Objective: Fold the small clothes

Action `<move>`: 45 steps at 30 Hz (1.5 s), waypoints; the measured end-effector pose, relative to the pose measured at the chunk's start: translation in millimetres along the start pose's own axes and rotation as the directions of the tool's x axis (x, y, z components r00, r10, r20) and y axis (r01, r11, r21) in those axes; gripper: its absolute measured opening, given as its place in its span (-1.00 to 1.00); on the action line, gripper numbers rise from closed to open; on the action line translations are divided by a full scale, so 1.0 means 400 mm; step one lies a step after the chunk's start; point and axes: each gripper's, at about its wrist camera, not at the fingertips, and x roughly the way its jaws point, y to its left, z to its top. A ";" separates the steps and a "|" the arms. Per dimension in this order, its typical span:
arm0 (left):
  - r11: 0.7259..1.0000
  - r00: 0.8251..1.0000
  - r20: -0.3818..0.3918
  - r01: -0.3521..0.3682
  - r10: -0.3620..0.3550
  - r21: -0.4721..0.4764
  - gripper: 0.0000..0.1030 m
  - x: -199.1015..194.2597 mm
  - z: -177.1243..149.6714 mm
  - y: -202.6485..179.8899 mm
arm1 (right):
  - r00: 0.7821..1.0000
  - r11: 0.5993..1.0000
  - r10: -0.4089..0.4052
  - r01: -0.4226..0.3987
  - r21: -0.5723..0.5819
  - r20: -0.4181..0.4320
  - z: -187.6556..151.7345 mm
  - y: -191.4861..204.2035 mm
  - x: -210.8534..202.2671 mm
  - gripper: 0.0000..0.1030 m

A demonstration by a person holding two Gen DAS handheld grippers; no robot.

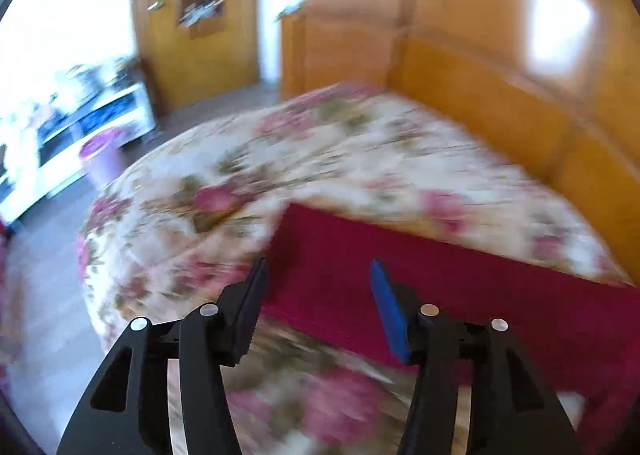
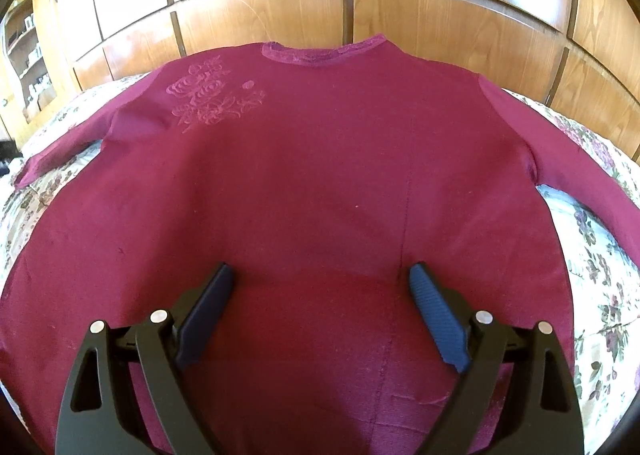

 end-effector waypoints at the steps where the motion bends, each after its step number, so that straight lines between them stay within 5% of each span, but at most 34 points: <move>1: 0.999 0.999 0.005 0.048 -0.048 0.018 0.02 -0.034 -0.019 -0.028 | 1.000 1.000 -0.002 0.002 0.001 -0.002 0.001 0.000 -0.001 0.74; 3: 0.976 0.979 -0.015 0.205 -0.204 0.078 0.02 -0.104 -0.074 -0.115 | 1.000 1.000 0.000 0.000 0.008 -0.006 0.004 -0.002 -0.007 0.74; 5: 0.926 0.939 -0.072 0.343 -0.335 0.156 0.02 -0.162 -0.146 -0.209 | 1.000 0.998 0.024 -0.023 0.057 -0.017 0.011 -0.024 -0.025 0.71; 9: 0.774 0.826 -0.216 0.563 -0.521 0.289 0.02 -0.290 -0.329 -0.376 | 0.997 0.957 0.063 -0.075 0.279 0.052 0.016 -0.166 -0.111 0.50; 11: 0.694 0.778 -0.276 0.628 -0.565 0.352 0.02 -0.347 -0.416 -0.446 | 0.994 0.894 0.033 -0.076 0.441 0.102 0.000 -0.300 -0.165 0.46; 12: 0.667 0.768 -0.286 0.640 -0.574 0.380 0.02 -0.366 -0.451 -0.468 | 0.993 0.855 0.011 -0.071 0.514 0.120 -0.014 -0.368 -0.188 0.41; 16: 0.597 0.737 -0.379 0.676 -0.559 0.433 0.02 -0.391 -0.563 -0.534 | 0.987 0.634 -0.125 0.005 0.773 0.096 -0.106 -0.674 -0.253 0.02; 19: 0.581 0.758 -0.374 0.651 -0.534 0.490 0.06 -0.391 -0.614 -0.538 | 0.980 0.457 -0.187 0.026 0.889 0.067 -0.182 -0.862 -0.276 -0.10; 24: 0.573 0.755 -0.383 0.655 -0.532 0.493 0.10 -0.388 -0.615 -0.530 | 0.972 0.286 -0.233 0.043 0.957 0.025 -0.238 -1.041 -0.262 -0.10; 26: 0.573 0.753 -0.396 0.657 -0.525 0.489 0.10 -0.394 -0.617 -0.529 | 0.974 0.262 -0.224 0.030 0.965 0.030 -0.241 -1.078 -0.249 -0.13; 27: 0.573 0.752 -0.403 0.658 -0.521 0.488 0.10 -0.392 -0.612 -0.531 | 0.974 0.264 -0.226 0.036 0.964 0.025 -0.239 -1.092 -0.245 -0.15; 31: 0.586 0.745 -0.434 0.667 -0.507 0.460 0.10 -0.397 -0.604 -0.512 | 0.956 0.346 -0.281 0.182 0.920 -0.084 -0.182 -1.100 -0.229 -0.84; 35: 0.615 0.734 -0.456 0.675 -0.504 0.408 0.10 -0.396 -0.589 -0.466 | 0.949 0.431 -0.316 0.164 0.888 -0.022 -0.116 -1.064 -0.266 -0.88; 37: 0.631 0.724 -0.461 0.682 -0.513 0.370 0.10 -0.396 -0.578 -0.441 | 0.951 0.504 -0.302 0.107 0.857 0.059 -0.054 -1.012 -0.302 -0.88; 41: 0.649 0.704 -0.461 0.698 -0.541 0.303 0.10 -0.393 -0.553 -0.413 | 0.959 0.679 -0.203 -0.007 0.734 0.196 0.103 -0.863 -0.322 -0.89; 45: 0.655 0.675 -0.459 0.719 -0.578 0.232 0.10 -0.382 -0.525 -0.404 | 0.965 0.778 -0.082 -0.094 0.621 0.249 0.230 -0.697 -0.279 -0.89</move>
